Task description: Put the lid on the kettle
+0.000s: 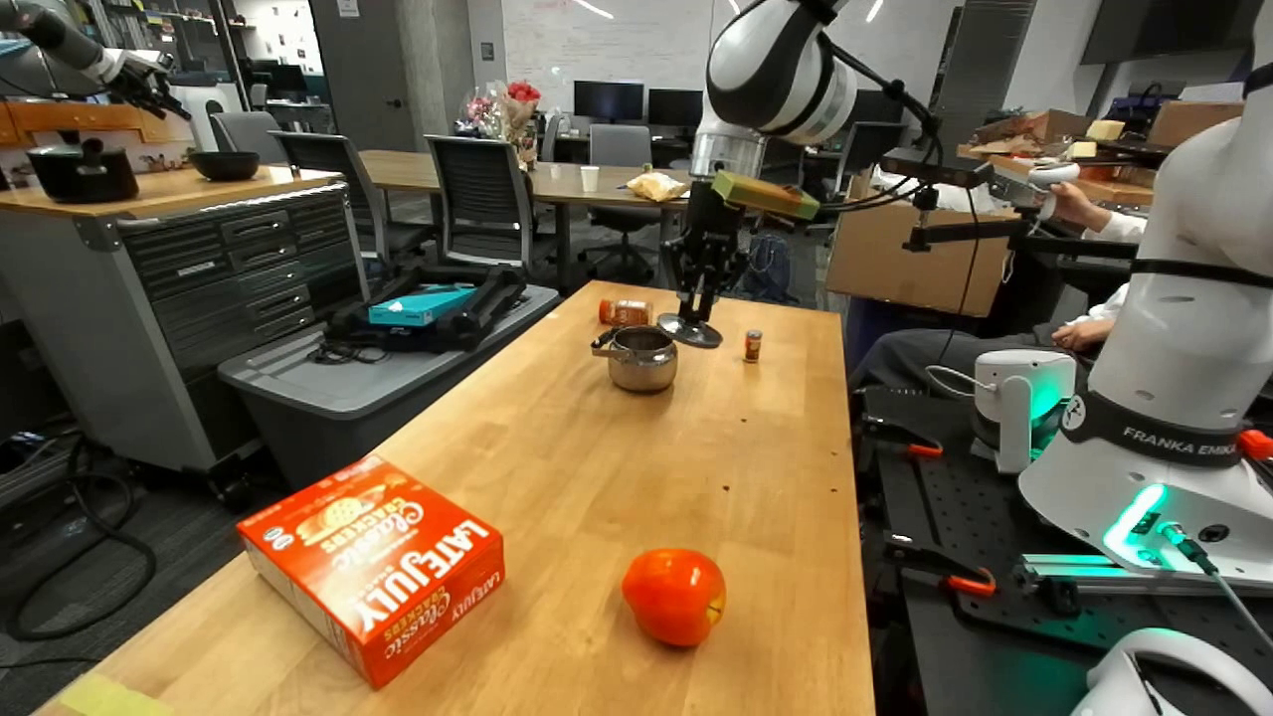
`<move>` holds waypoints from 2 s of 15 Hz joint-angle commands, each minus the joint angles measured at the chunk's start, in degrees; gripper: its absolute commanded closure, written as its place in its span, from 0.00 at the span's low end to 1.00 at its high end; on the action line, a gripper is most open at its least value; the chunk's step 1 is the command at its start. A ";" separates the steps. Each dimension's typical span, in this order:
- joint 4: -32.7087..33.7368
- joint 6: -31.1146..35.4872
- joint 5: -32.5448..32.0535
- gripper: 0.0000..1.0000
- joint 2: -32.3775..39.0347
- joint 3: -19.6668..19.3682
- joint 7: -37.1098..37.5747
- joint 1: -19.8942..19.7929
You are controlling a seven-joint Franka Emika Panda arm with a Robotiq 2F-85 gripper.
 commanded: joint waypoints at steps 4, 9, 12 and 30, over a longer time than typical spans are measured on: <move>4.73 -4.39 3.69 0.93 -3.86 -0.34 0.88 0.96; 10.94 -6.10 1.88 0.93 -0.50 -0.38 5.85 0.92; 14.95 -8.99 -0.08 0.93 2.18 -0.60 9.61 0.80; 32.41 -18.50 -2.26 0.93 19.17 -4.70 20.44 0.40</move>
